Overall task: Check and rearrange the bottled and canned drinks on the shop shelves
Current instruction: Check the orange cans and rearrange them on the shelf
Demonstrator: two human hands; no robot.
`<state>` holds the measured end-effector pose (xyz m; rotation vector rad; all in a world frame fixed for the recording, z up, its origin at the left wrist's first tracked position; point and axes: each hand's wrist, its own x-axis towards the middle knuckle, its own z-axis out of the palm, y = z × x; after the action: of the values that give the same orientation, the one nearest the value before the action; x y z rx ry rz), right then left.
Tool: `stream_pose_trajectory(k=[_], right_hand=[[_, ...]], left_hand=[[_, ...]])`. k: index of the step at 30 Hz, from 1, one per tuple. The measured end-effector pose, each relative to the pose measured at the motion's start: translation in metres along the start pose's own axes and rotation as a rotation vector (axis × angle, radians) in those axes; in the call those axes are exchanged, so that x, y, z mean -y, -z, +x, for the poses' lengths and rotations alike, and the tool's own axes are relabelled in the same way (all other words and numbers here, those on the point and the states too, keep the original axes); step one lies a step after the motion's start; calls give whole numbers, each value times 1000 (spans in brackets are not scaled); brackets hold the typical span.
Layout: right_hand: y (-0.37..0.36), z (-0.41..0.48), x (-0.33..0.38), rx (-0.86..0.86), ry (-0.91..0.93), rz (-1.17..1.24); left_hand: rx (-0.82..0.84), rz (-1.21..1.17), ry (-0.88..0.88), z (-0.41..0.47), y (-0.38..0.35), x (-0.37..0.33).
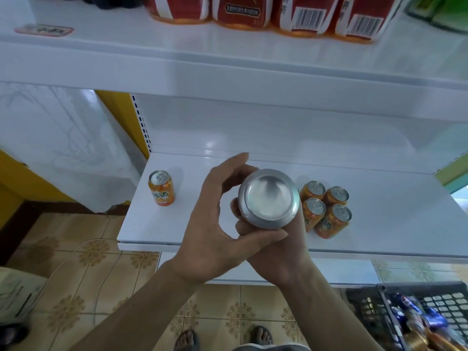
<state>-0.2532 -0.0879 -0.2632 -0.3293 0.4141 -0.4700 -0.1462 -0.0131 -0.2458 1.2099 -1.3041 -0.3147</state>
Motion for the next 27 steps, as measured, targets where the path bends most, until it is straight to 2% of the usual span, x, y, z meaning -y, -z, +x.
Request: stream_pose_trajectory(k=[4, 7, 9, 11, 13, 16, 19, 23, 27], right_hand=[[-4, -5, 3, -99, 75, -77], [-7, -6, 10, -206, 196, -275], [-9, -6, 15, -241, 278, -433], [-8, -8, 19, -256, 343, -630], [-4, -11, 24, -236, 452, -871], [5, -12, 29, -80, 586, -1214], [4, -11, 29, -139, 586, -1191], [-3, -9, 29, -304, 499, -1062], [2, -8, 28, -213, 500, -1202]], left_hand=[[22, 27, 5, 1, 1, 2], [80, 91, -48, 3, 13, 11], [140, 21, 17, 5, 20, 15], [90, -137, 160, 7, 24, 14], [-61, -365, 379, 9, 22, 11], [-178, -562, 693, 13, 18, 13], [-109, -553, 781, 11, 17, 15], [-8, -519, 661, 7, 22, 18], [-123, -516, 685, 12, 21, 15]])
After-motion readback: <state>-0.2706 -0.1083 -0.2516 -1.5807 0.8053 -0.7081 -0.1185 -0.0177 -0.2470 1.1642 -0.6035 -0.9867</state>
